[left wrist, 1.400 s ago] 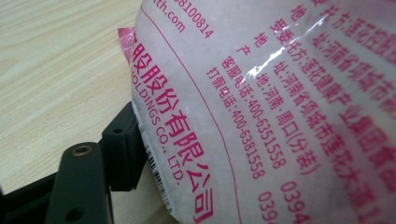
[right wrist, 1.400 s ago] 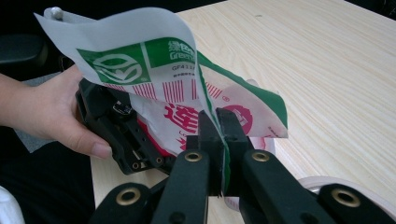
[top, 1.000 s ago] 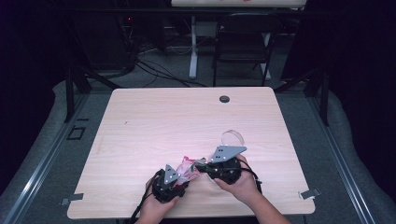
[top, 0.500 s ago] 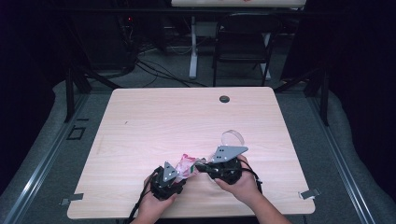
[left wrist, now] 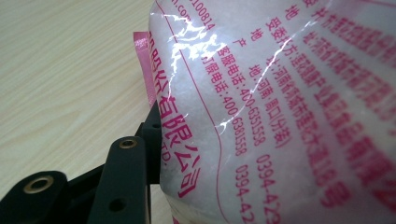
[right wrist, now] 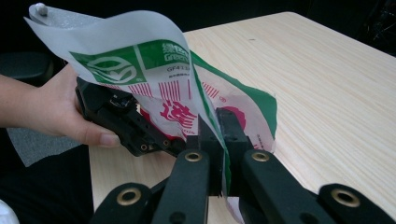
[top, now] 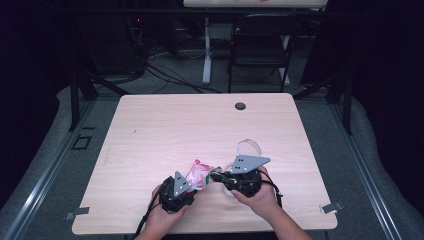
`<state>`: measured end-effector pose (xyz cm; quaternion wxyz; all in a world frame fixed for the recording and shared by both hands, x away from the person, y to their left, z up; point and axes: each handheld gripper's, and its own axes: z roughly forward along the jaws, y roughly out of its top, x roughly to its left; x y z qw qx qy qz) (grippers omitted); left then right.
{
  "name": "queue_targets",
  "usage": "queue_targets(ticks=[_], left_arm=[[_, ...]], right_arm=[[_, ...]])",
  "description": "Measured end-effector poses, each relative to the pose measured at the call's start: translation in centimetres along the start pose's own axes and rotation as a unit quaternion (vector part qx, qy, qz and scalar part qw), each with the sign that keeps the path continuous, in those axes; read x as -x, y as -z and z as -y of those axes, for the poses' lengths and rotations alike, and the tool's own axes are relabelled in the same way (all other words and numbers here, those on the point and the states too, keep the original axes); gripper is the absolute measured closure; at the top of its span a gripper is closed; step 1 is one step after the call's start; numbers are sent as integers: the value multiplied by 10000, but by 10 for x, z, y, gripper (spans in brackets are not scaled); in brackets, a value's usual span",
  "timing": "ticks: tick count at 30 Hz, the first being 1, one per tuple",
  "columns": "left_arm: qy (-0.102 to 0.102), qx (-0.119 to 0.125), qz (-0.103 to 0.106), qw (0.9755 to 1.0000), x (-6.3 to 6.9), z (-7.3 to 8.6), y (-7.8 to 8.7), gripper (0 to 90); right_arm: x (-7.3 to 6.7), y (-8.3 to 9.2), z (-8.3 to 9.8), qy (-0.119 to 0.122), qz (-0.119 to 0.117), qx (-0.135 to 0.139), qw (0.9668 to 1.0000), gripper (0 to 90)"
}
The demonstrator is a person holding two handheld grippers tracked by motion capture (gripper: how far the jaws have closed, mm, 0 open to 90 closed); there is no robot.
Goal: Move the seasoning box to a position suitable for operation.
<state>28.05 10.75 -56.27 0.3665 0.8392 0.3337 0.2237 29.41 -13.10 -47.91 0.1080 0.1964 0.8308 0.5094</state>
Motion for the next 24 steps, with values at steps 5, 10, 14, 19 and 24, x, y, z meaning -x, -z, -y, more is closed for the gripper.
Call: queue_targets(ticks=[5, 10, 14, 19, 24], left_arm=[[-111, 81, -18, 9999, 0, -1, 3, 547], [-356, 129, -137, 9992, 1, -3, 5, 546], [-443, 167, -216, 9986, 0, -5, 7, 551], [-500, 219, -356, 9979, -1, -6, 9, 557], [-680, 222, -610, 9956, -4, -9, 12, 562]], right_arm=[[1, 3, -1, -6, 55, 66, 10000, 900], [2, 5, -1, -13, 107, 133, 9999, 900], [3, 7, -1, -30, 117, 171, 9998, 900], [3, 8, -2, 3, 89, 158, 9998, 900], [2, 8, -1, 82, 61, 133, 9999, 900]])
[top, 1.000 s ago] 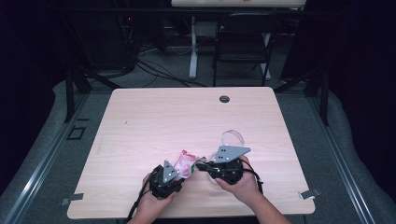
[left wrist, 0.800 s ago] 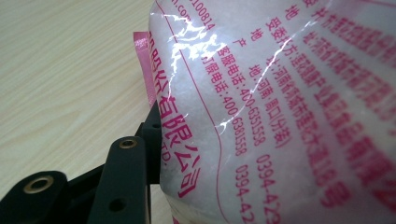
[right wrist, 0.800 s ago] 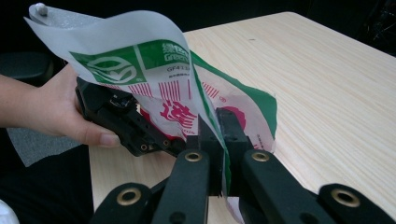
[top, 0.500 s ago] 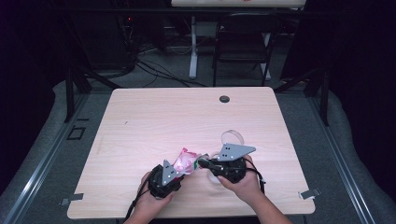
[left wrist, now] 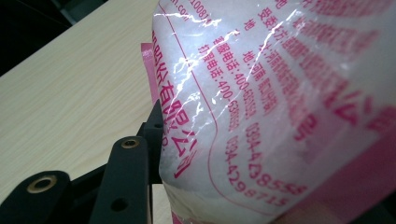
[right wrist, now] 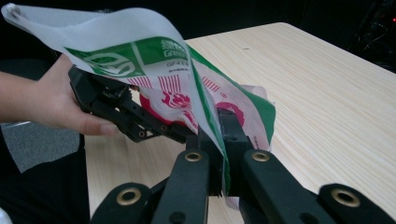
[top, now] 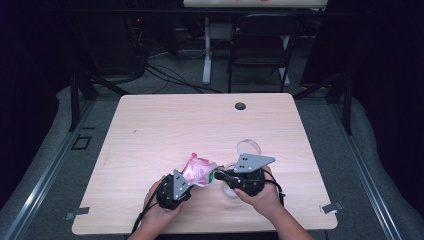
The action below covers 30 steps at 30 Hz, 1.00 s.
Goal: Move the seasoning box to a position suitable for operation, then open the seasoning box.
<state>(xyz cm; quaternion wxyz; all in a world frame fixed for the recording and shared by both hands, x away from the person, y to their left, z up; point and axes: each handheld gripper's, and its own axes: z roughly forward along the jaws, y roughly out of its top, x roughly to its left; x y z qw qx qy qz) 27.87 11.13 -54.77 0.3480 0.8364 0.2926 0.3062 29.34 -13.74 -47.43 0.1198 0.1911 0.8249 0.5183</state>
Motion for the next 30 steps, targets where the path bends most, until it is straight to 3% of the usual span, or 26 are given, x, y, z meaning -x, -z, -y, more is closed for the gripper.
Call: queue_targets(ticks=[4, 9, 18, 23, 30], left_arm=[[-53, -10, -99, 9999, -1, -2, 1, 564], [-275, 22, -286, 9992, 1, -5, 2, 565], [-272, -96, -316, 9991, -2, -11, 2, 569], [-434, -84, -370, 9983, -1, -19, 1, 572], [-535, -58, -423, 9977, -6, -28, 0, 574]], right_arm=[[-1, 1, 1, 61, 31, -10, 10000, 900], [0, 3, 1, 55, 53, 4, 10000, 900], [2, 7, 0, 16, 30, 84, 10000, 884], [4, 12, -1, 21, 106, 130, 9999, 856], [2, 17, -7, 213, 210, 86, 9995, 809]])
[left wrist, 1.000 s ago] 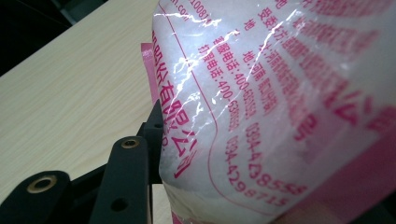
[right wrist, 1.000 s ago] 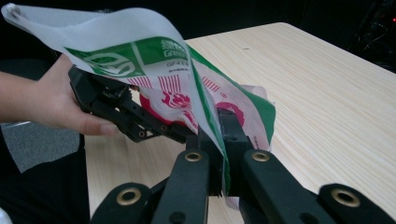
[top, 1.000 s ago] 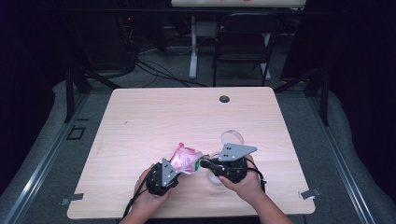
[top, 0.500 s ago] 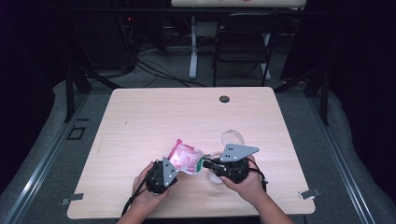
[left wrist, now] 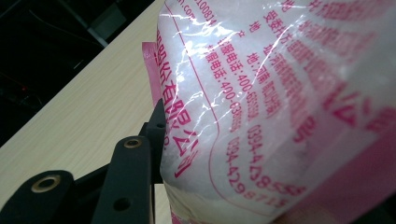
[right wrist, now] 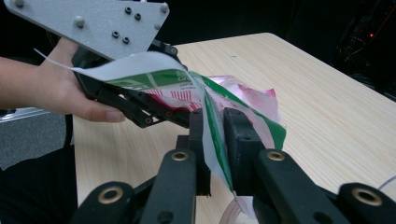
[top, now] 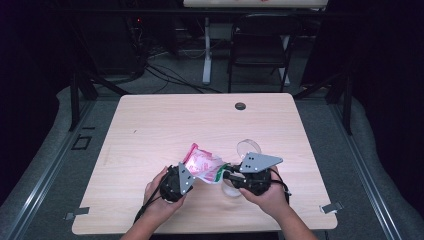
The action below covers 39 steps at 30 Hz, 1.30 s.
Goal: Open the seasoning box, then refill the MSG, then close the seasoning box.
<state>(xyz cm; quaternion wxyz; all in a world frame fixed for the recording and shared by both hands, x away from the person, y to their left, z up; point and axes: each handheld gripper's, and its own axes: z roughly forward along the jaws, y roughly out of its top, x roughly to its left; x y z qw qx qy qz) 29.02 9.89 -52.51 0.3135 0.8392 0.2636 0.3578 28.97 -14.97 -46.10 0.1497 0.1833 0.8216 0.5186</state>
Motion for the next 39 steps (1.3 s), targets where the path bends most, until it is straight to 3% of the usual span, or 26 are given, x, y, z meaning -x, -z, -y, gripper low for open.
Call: queue_targets(ticks=[4, 11, 15, 19, 20, 22, 23, 25, 26, 30, 31, 33, 35, 39], left_arm=[[-58, -14, -24, 10000, -3, -4, -1, 574], [-12, -76, 22, 10000, -6, -3, -5, 577], [-12, -96, 43, 9999, -7, -2, -6, 579], [10, -98, 39, 9999, -8, -1, -7, 581], [3, -99, 20, 9999, -9, -1, -7, 581], [-8, -83, -19, 10000, -10, -1, -7, 582], [-21, -87, -42, 10000, -11, -1, -7, 582], [-61, -104, -54, 9999, -12, -1, -6, 582], [-90, -88, -83, 9999, -12, -1, -7, 582], [-135, -107, -111, 9998, -12, -2, -6, 582], [-142, -105, -119, 9998, -12, -2, -6, 583], [-150, -118, -133, 9997, -11, -1, -6, 582], [-217, -138, -145, 9996, -11, -1, -6, 583], [-248, -169, -164, 9994, -11, 0, -7, 584]], right_arm=[[2, 1, 0, -11, 18, -15, 10000, 789], [7, 6, -2, 188, 229, -132, 9995, 738], [7, 8, -4, 485, 420, -144, 9978, 686], [4, 7, -7, 1075, 635, -224, 9919, 582], [4, 7, -7, 1075, 635, -224, 9919, 582], [0, 7, -8, 1348, 779, -291, 9874, 559], [-3, 6, -9, 1605, 874, -352, 9825, 551], [-3, 6, -9, 1650, 912, -358, 9814, 560], [-3, 8, -9, 1777, 882, -330, 9796, 609], [-3, 9, -9, 1878, 933, -275, 9774, 610], [-2, 9, -10, 1949, 1013, -297, 9751, 599], [-2, 9, -10, 1984, 1020, -285, 9744, 594], [-2, 9, -10, 2087, 1080, -318, 9715, 582], [-4, 8, -10, 2189, 1031, -321, 9698, 583]])
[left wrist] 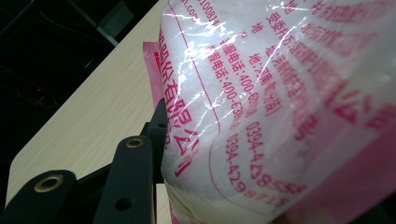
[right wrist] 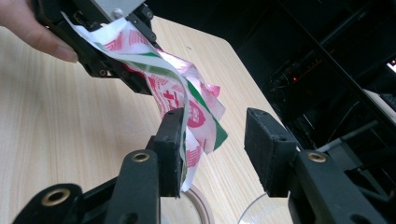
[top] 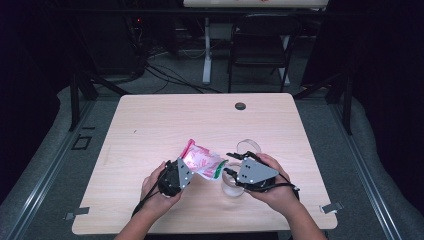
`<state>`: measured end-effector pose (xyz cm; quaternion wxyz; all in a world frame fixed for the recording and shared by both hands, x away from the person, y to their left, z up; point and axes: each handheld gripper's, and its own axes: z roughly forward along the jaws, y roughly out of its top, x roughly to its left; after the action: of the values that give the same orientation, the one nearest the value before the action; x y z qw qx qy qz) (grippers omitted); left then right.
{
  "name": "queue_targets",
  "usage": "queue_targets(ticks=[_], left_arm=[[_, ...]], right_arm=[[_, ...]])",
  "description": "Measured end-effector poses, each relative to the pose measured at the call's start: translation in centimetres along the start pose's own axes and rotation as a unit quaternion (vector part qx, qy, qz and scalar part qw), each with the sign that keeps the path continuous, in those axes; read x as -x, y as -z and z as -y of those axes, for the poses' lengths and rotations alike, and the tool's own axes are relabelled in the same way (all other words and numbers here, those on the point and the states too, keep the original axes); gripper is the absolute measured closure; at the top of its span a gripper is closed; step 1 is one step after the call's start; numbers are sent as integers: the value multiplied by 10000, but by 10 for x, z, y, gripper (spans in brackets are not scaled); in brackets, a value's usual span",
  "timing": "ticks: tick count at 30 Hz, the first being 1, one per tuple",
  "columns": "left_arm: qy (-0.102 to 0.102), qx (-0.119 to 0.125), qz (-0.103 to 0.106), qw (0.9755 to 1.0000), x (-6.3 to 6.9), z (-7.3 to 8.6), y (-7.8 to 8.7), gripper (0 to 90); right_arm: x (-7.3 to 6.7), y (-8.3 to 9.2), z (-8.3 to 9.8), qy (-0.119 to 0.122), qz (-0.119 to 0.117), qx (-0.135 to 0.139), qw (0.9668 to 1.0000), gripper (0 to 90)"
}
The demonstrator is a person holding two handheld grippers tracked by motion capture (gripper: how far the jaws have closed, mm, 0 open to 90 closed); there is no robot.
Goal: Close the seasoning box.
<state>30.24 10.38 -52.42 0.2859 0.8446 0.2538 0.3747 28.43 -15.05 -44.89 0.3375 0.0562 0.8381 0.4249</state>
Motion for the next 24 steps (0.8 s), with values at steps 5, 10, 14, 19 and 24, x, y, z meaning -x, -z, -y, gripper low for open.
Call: queue_targets(ticks=[5, 10, 14, 19, 24], left_arm=[[-112, 11, -28, 9999, 3, -2, -2, 584], [-202, -28, -15, 9998, 4, -5, -4, 585], [-249, -39, -18, 9997, 4, -7, -5, 585], [-279, -45, -41, 9996, 4, -9, -5, 585], [-383, -45, -64, 9992, 4, -12, -6, 585]], right_arm=[[-3, -3, -1, 144, -79, -28, 9999, 612], [-7, -6, -3, 348, -210, -88, 9991, 685], [-8, -6, -4, 373, -281, -135, 9988, 716], [-7, -6, -3, 310, -328, -166, 9988, 750], [-7, -6, -3, 148, -440, -199, 9987, 785]])
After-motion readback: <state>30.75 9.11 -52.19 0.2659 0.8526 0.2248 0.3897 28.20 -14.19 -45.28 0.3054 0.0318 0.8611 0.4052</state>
